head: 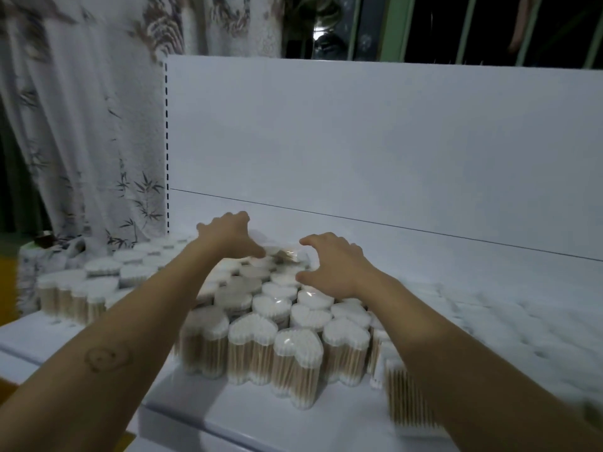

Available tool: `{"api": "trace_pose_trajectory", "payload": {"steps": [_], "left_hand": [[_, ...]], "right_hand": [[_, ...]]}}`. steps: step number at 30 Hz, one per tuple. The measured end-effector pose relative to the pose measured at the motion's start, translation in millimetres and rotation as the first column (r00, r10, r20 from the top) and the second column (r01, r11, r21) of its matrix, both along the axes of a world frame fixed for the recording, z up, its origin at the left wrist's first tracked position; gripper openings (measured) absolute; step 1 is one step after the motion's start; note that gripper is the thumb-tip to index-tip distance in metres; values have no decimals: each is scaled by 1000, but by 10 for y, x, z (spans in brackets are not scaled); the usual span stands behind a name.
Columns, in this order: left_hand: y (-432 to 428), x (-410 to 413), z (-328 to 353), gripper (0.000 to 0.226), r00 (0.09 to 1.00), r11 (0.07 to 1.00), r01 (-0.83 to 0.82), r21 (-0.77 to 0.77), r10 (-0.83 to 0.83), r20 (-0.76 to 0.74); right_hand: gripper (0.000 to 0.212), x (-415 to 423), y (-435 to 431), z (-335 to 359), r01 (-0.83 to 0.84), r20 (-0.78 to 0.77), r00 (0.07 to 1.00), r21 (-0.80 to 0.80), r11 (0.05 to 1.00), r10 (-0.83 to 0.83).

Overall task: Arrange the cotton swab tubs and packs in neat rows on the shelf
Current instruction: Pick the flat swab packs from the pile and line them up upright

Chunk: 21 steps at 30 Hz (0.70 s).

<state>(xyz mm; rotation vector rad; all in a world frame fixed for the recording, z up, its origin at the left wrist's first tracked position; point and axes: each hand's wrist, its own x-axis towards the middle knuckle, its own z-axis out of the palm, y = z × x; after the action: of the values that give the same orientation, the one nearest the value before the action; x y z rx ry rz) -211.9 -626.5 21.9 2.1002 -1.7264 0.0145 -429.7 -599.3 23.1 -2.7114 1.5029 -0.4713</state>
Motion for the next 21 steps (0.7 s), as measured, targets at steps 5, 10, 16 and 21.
{"api": "trace_pose_trajectory", "payload": {"steps": [5, 10, 16, 21], "left_hand": [[488, -267, 171, 93, 978, 951, 180, -250, -201, -62], [838, -772, 103, 94, 940, 861, 314, -399, -342, 1], [920, -1795, 140, 95, 903, 796, 413, -442, -420, 87], [926, -2897, 53, 103, 830, 747, 529, -403, -555, 60]], "right_hand": [[61, -57, 25, 154, -38, 369, 929, 46, 998, 18], [62, -342, 129, 377, -164, 645, 764, 151, 975, 29], [36, -1238, 304, 486, -106, 602, 797, 70, 992, 43], [31, -2332, 508, 355, 46, 636, 769, 37, 998, -59]]}}
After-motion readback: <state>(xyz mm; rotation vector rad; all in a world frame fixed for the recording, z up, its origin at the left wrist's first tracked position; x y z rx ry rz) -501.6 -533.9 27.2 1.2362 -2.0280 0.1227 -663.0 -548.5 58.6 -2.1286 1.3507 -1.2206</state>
